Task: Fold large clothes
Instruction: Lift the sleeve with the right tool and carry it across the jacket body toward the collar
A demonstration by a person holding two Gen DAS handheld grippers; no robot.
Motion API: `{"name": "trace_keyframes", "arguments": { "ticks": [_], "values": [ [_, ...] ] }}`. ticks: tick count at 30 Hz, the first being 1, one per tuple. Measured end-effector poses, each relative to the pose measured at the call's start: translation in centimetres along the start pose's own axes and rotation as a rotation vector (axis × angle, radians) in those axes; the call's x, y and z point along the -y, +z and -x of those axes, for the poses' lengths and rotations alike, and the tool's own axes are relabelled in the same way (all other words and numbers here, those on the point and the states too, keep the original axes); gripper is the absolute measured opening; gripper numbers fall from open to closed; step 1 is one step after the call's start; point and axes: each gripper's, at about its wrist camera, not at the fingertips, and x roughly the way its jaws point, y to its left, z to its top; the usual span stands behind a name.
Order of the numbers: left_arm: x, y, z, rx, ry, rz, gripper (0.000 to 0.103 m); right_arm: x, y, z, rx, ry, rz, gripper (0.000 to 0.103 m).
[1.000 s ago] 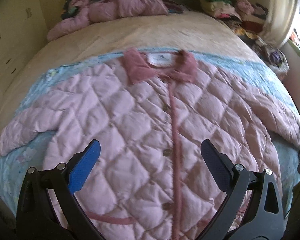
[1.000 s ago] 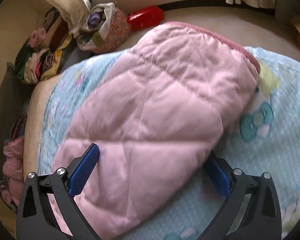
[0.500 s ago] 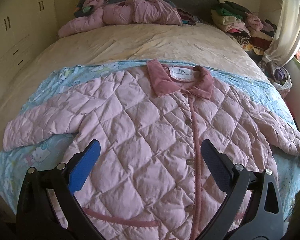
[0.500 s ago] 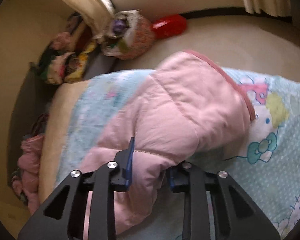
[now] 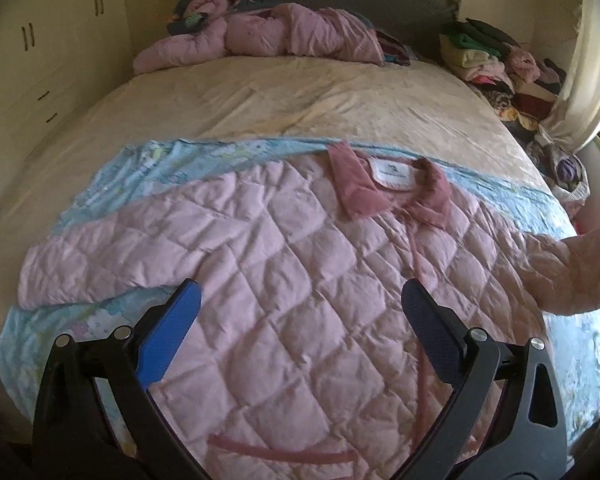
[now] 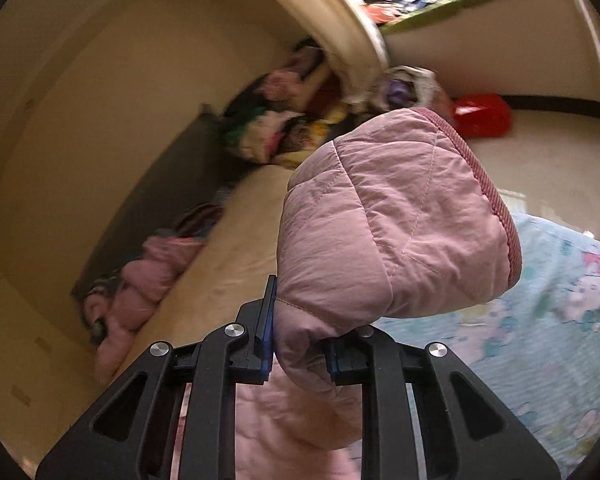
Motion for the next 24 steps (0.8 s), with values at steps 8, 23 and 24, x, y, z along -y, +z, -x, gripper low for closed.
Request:
{"name": "trace_keyframes", "arguments": {
  "ticks": [8,23,24],
  "values": [
    [-2.9,2.3,0.6,0.034,0.003,0.049,0.094,-7.7,-1.6,-0.2,-0.038,0.130,0.134,0.018],
    [-4.3,2.4,-2.0,0.018,-0.053,0.050,0.094,-18.3,-9.5,-4.9,-0.158,0.231,0.359,0.018],
    [-4.4,2.4,-2.3,0.011,-0.054,0.051,0.094,-18.8,-10.2,-5.2,-0.168,0.235,0.374,0.018]
  ]
}}
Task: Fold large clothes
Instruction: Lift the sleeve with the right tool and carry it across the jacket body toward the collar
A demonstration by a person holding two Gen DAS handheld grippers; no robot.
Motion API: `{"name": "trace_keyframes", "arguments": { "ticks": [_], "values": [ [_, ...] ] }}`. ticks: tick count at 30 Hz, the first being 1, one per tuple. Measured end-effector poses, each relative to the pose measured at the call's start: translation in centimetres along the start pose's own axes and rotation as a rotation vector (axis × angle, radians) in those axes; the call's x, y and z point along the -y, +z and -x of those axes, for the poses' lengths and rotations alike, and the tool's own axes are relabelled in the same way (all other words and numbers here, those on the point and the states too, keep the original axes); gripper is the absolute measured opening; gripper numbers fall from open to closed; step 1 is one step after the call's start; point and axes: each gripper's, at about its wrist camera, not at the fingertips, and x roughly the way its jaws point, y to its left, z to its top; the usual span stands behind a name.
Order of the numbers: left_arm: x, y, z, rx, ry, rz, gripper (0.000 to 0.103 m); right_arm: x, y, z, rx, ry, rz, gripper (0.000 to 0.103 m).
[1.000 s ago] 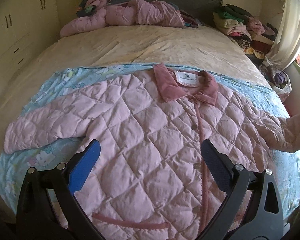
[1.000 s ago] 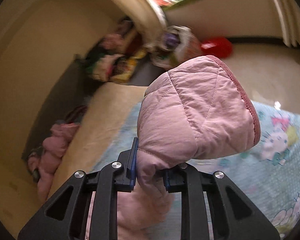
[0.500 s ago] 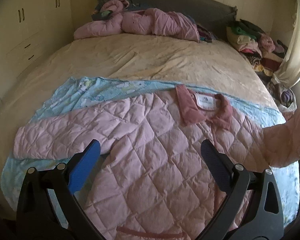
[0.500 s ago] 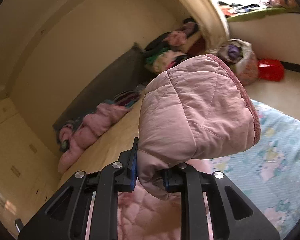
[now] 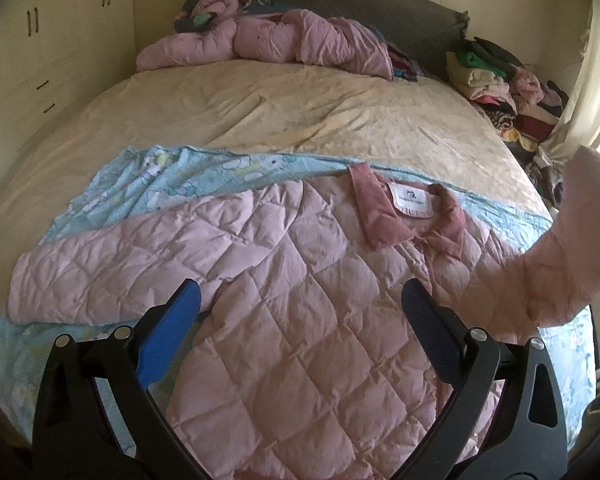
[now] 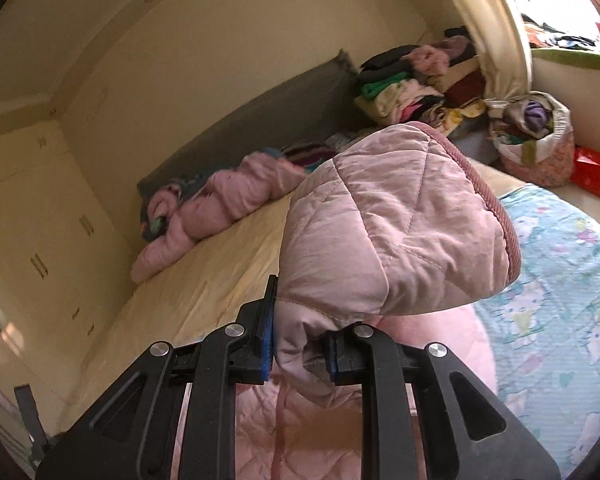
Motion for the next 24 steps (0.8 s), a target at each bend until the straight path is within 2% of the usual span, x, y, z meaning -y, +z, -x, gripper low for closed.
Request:
{"name": "trace_keyframes", "arguments": {
  "ticks": [10,14,19,22,24],
  "values": [
    [-0.9,-0.1,-3.1,-0.026,-0.060,0.020,0.094,-6.3,-5.8,-5.6,-0.098,0.023,0.157,0.018],
    [-1.2,-0.5,-4.6,-0.039,-0.104,0.039,0.094,-7.7,-9.5,-8.5,-0.166,0.019,0.202,0.018],
    [-1.5,-1.3,-6.6,-0.069,-0.127,0.046,0.094,-8.3,-15.5,-12.3,-0.304,0.003,0.211,0.019],
    [-1.5,-1.8,-7.6,-0.086,-0.129,0.049,0.094,-7.9,-18.1,-13.5,-0.373,0.015,0.183,0.024],
    [-1.6,-2.2,-8.3,-0.100,-0.136,0.054,0.094,-7.4,-18.8,-13.4,-0.412,0.031,0.141,0.038]
  ]
}}
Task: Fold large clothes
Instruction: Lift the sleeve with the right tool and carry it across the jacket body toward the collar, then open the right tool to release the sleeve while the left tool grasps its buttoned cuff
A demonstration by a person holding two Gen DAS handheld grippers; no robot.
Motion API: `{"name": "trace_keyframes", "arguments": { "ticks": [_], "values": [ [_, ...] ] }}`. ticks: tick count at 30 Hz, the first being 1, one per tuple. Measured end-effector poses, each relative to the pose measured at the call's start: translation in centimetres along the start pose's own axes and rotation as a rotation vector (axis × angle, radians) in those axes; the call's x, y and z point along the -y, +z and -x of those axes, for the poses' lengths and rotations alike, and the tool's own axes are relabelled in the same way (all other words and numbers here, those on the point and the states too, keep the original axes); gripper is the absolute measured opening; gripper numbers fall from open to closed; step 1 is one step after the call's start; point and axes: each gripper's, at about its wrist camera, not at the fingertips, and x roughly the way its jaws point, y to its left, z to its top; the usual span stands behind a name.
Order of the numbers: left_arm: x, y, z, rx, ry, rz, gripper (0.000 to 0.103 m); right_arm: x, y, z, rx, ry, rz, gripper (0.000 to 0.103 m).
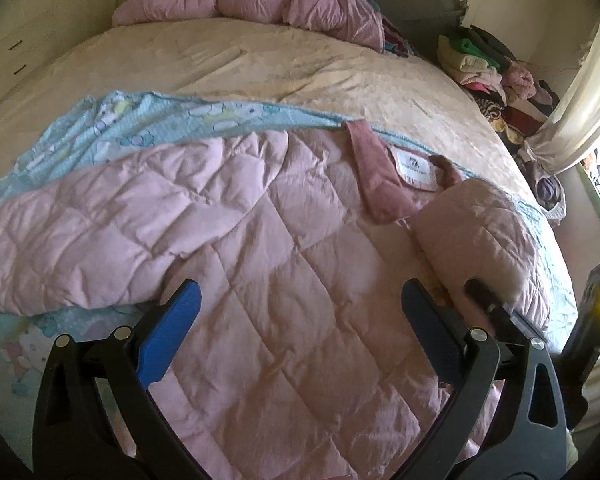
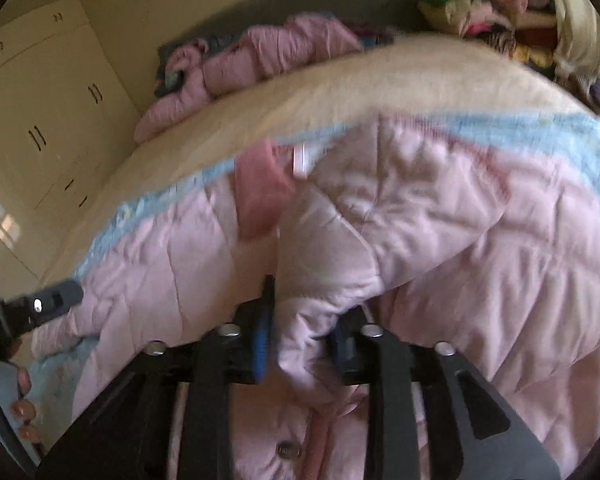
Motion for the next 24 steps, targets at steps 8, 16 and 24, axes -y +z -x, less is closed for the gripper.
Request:
{"name": "trace_keyframes", "arguments": {
  "ticks": [8,16,24],
  "values": [
    [-0.9,0.4,-0.9,-0.044,-0.084,0.076,0.094,3.7,0.0,3.6,0.109,0.049,-0.262,0.039],
    [-2.4,2.0,0.6,-0.030,-0.298,0.225,0.094,-3.1,-0.1,3.6,0.106,0.046,0.123,0.026],
    [-3.3,1.5,-0.5,-0.063,-0.366,0.301,0.094,-7.9,-3.7,0.0,-0.084,0.037,0.351,0.026]
  ]
}}
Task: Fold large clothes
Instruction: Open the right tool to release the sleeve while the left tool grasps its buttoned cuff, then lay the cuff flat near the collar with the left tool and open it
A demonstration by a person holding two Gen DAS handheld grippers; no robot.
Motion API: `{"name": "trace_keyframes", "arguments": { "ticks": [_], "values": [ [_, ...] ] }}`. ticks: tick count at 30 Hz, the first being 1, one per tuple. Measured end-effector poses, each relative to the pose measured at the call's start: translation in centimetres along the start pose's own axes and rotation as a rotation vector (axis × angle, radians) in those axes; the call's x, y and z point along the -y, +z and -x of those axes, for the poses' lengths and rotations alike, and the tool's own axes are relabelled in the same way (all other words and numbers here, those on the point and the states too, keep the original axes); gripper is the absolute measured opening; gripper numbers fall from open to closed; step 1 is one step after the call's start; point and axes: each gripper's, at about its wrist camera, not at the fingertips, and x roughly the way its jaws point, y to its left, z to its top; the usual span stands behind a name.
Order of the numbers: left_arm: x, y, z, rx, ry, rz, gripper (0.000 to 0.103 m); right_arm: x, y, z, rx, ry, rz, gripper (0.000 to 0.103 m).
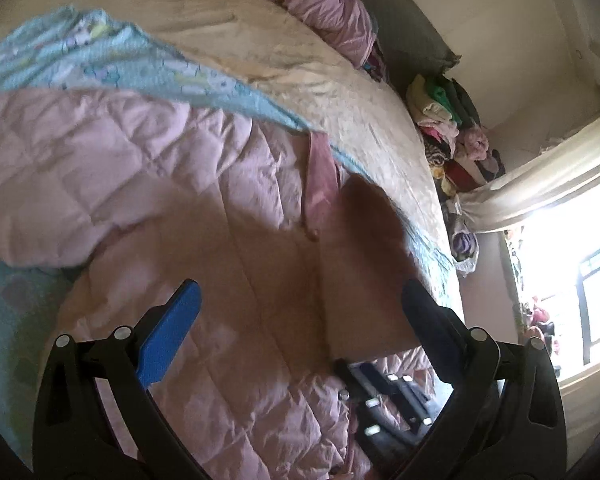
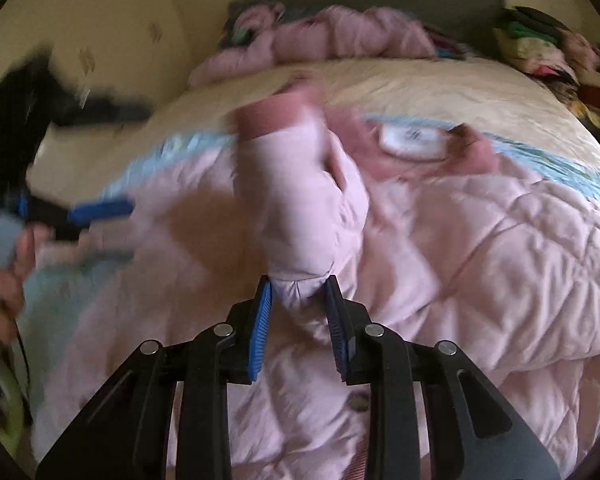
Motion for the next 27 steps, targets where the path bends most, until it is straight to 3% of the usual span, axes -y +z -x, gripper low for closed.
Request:
{"name": "trace_keyframes", "arguments": {
  "ticks": [4,9,14,15,17,18,19,23,27],
  "values": [
    [-0.1,-0.7,-1.6,-0.032,0.043,-0.019,0.094,-1.6,-0.5,-0.8,-0.025,0.049,0.021,0.028],
    [-1.3,-1.3,-4.3,-0.078,0.144,-0.020,0.094,-1.3,-1.1,0.8,-0.036,0.086,-0.027,0.042],
    [-2.2,-1.9,-6.0,-0.089,0.090,0.022,0.093,1.0,-1.9,5.1,0.007,0.083,-0.064,0.046],
    [-1.9,-2.1,-6.1,-0.080,0.078,0.016,0.089,1.5,-2.3,5.9,0.012,0.077,-0.072,0.047],
    [-0.9,-2.3,-6.4,-0.069,0.101,-0.023,0.047,2.8,-2.7,7.4,0.022,0.057,-0.088,0.047],
    [-0.4,-2.4,-6.5,-0.062,0.134,-0.052,0.037,3.7,-3.0,8.3,0.028,0.045,-0.101,0.047],
    [0.2,-2.6,-6.5,-0.054,0.132,-0.088,0.011,4.3,-3.4,9.1,0.032,0.040,-0.113,0.047],
    [1.5,-2.0,-5.3,-0.019,0.118,-0.144,0.004,7.7,-4.9,11.4,0.043,0.000,-0.186,0.047],
    [3.9,0.2,-1.6,0.093,0.098,-0.207,0.003,10.3,-5.3,12.6,0.064,-0.063,-0.226,0.047]
  ]
}}
